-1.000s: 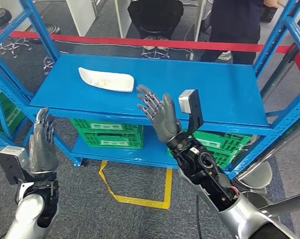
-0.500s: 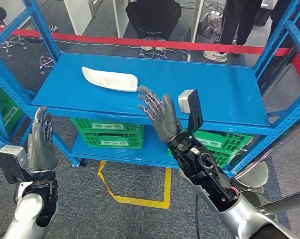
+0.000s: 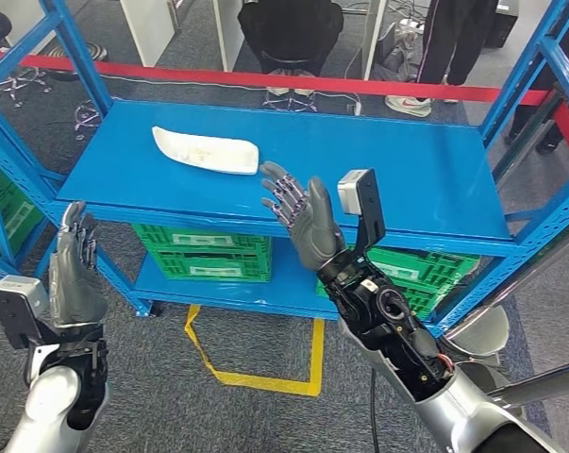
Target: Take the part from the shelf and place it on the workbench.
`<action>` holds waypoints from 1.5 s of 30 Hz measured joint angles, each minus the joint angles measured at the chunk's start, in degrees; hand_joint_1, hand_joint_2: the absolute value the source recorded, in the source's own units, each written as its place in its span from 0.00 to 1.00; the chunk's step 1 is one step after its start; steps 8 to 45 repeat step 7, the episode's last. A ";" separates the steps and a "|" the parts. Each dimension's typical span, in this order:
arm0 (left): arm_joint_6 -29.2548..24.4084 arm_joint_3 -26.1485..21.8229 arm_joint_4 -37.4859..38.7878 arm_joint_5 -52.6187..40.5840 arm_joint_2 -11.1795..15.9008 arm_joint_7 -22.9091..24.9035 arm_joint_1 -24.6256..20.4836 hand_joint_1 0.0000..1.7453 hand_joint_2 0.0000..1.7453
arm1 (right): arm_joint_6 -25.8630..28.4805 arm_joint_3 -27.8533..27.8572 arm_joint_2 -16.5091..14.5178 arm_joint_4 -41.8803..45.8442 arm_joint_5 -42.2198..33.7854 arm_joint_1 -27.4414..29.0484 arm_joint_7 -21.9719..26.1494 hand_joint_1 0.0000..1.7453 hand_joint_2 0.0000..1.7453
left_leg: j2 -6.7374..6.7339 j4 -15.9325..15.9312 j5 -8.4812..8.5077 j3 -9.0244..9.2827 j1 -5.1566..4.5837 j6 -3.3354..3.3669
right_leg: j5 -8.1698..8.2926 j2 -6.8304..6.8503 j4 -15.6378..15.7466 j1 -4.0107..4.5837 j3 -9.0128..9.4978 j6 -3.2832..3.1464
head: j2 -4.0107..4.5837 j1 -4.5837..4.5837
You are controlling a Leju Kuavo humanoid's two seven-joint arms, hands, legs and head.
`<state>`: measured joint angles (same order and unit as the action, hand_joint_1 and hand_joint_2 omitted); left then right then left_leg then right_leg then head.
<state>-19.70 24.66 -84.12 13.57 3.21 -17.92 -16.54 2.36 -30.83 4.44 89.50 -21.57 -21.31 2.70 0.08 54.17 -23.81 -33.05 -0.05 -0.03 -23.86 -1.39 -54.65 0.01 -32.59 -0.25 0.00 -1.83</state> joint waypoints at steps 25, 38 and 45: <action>0.10 -0.07 0.00 -0.33 -0.01 -0.06 0.24 0.00 0.00 | 0.06 -0.01 0.00 -0.20 -0.04 -0.05 0.17 0.00 0.00 | -0.01 -0.07 0.01 0.07 0.03 -0.02 | -0.01 -0.01 0.00 0.02 -0.01 -0.01 | 0.00 0.05; 0.10 -0.07 0.00 -0.33 -0.01 -0.06 0.24 0.00 0.00 | 0.06 -0.01 0.00 -0.20 -0.04 -0.05 0.17 0.00 0.00 | -0.01 -0.07 0.01 0.07 0.03 -0.02 | -0.01 -0.01 0.00 0.02 -0.01 -0.01 | 0.00 0.05; 0.10 -0.07 0.00 -0.33 -0.01 -0.06 0.24 0.00 0.00 | 0.06 -0.01 0.00 -0.20 -0.04 -0.05 0.17 0.00 0.00 | -0.01 -0.07 0.01 0.07 0.03 -0.02 | -0.01 -0.01 0.00 0.02 -0.01 -0.01 | 0.00 0.05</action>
